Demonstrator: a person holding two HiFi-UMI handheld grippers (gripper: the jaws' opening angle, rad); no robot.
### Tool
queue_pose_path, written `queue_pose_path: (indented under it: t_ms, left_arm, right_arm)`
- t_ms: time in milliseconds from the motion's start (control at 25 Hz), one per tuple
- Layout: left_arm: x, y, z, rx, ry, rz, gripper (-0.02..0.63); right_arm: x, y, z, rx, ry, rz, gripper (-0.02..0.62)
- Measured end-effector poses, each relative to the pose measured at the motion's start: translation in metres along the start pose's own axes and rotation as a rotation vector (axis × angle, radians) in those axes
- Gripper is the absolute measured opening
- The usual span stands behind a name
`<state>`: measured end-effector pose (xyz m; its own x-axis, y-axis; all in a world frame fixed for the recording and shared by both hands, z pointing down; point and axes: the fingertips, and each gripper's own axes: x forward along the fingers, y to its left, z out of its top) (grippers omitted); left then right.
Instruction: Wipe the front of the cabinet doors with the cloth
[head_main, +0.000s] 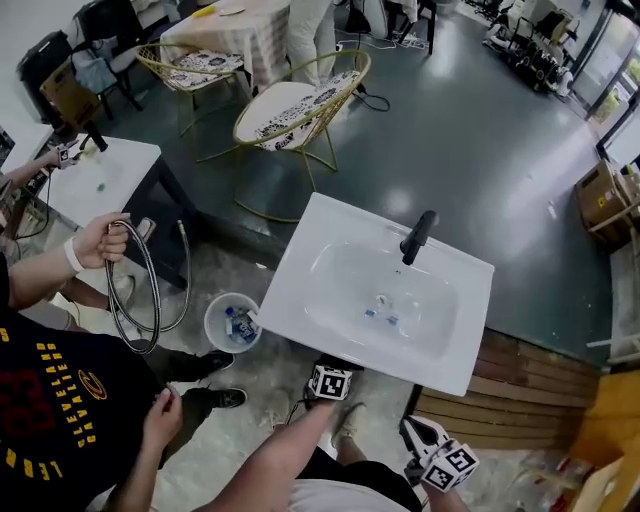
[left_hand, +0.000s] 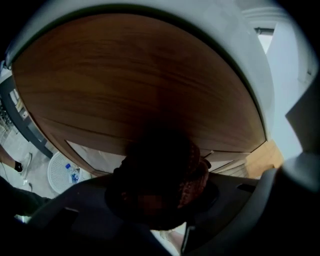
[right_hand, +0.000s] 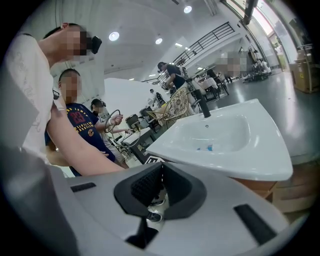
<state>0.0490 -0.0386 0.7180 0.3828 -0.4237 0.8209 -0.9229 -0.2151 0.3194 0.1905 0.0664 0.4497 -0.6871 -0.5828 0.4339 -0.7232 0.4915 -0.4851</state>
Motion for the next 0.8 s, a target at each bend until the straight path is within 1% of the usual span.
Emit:
queue_pose_path:
  t_ms: [80,200,280,400,560,680,800]
  left_arm:
    - [0.001,-0.009,-0.001,-0.004,-0.004,0.003,0.161]
    - [0.003,-0.021,-0.004,0.009,0.002,-0.014,0.161]
    - [0.005,-0.026,-0.003,0.019,-0.009,-0.015,0.161]
    - [0.008,-0.032,-0.013,0.016,-0.008,-0.005,0.161]
    - [0.018,-0.028,0.001,0.021,-0.039,0.003,0.161]
    - [0.023,-0.044,-0.011,0.014,-0.029,0.0,0.161]
    - [0.026,-0.049,-0.019,0.005,-0.033,0.025,0.161]
  right_arm:
    - [-0.004,-0.005,-0.003,0.0,0.012,0.003,0.014]
    - [-0.005,-0.01,-0.003,-0.003,0.019,0.014,0.014]
    - [-0.004,-0.013,-0.003,-0.007,0.021,0.027,0.014]
    - [-0.006,-0.011,-0.006,-0.012,0.039,0.052,0.014]
    - [0.004,-0.017,-0.002,-0.023,0.048,0.081,0.014]
    - [-0.002,-0.023,-0.006,-0.027,0.086,0.096,0.014]
    - [-0.003,-0.027,-0.006,-0.039,0.119,0.125,0.014]
